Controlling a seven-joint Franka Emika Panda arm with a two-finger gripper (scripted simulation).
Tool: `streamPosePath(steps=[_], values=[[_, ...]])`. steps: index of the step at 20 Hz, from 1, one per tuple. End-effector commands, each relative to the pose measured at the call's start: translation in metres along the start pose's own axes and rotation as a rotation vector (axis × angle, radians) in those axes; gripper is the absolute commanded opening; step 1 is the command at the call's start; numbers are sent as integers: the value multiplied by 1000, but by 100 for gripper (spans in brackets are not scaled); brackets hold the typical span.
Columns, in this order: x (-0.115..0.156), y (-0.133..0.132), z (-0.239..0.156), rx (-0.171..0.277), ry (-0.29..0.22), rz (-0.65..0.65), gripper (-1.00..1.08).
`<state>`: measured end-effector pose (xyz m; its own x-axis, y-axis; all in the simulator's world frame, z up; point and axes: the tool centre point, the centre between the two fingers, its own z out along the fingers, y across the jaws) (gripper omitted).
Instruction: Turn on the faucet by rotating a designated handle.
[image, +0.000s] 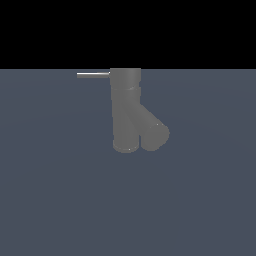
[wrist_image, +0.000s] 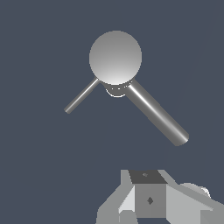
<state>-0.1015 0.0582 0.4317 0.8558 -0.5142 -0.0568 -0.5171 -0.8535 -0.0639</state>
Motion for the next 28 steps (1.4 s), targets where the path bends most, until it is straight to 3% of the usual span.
streamPosePath(steps=[1, 14, 28], values=[[9, -11, 9, 0, -2, 61, -100], [50, -64, 66, -13, 8, 375, -100], [82, -114, 137, -33, 52, 687, -100]])
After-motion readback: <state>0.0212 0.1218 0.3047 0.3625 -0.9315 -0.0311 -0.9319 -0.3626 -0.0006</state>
